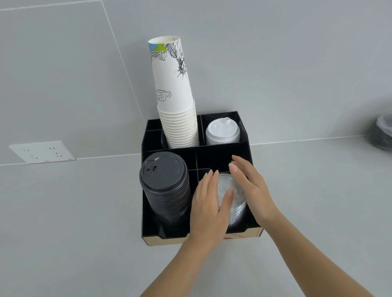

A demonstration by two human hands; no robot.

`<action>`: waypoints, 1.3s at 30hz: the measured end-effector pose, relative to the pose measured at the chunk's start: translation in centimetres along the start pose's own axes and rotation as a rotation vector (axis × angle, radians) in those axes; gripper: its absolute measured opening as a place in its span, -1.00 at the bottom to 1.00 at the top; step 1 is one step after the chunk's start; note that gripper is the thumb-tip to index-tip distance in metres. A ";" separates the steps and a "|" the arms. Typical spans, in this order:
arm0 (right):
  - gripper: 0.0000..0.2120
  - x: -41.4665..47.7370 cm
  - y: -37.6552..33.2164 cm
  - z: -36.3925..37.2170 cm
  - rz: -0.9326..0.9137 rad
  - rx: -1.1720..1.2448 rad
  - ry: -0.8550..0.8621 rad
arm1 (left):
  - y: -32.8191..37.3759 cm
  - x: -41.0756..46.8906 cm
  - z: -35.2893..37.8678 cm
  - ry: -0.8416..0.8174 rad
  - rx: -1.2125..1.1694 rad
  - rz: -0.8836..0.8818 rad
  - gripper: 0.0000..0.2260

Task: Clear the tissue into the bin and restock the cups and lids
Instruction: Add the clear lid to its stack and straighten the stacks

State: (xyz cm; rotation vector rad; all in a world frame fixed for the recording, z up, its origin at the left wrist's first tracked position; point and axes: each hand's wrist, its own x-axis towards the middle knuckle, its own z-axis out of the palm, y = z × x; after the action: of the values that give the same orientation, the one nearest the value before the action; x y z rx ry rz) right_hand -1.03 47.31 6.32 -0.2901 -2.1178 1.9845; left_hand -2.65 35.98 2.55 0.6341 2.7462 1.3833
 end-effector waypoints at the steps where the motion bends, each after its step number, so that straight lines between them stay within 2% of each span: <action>1: -0.54 0.1 0.3 0.1 0.007 -0.001 0.014 | -0.2 0.0 0.2 0.011 0.066 0.023 -0.38; 5: -0.69 0.3 1.3 0.3 -0.033 -0.141 0.042 | -0.8 -0.2 0.7 0.052 0.200 0.065 -0.34; 12: -0.64 0.4 3.1 0.2 -0.028 -0.333 -0.011 | -1.2 -0.6 0.6 0.010 0.239 0.053 -0.37; 21: -0.66 -0.7 3.8 -0.3 -0.089 -0.427 -0.060 | -1.9 -1.7 0.8 -0.042 0.440 0.125 -0.36; 29: -0.65 -1.4 4.2 -0.3 -0.155 -0.503 -0.072 | -2.4 -2.2 0.9 0.010 0.574 0.152 -0.48; 33: -0.65 -1.4 4.2 -0.3 -0.150 -0.519 -0.071 | -2.3 -2.3 0.8 0.000 0.573 0.147 -0.47; 39: -0.66 -0.7 3.5 -0.4 -0.074 -0.518 -0.085 | -1.1 -1.9 0.2 -0.015 0.443 0.127 -0.28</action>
State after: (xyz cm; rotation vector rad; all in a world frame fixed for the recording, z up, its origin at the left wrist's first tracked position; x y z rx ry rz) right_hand -0.24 47.71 2.82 -0.2074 -2.6298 1.4010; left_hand -1.22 34.90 1.23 0.8366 3.0670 0.7719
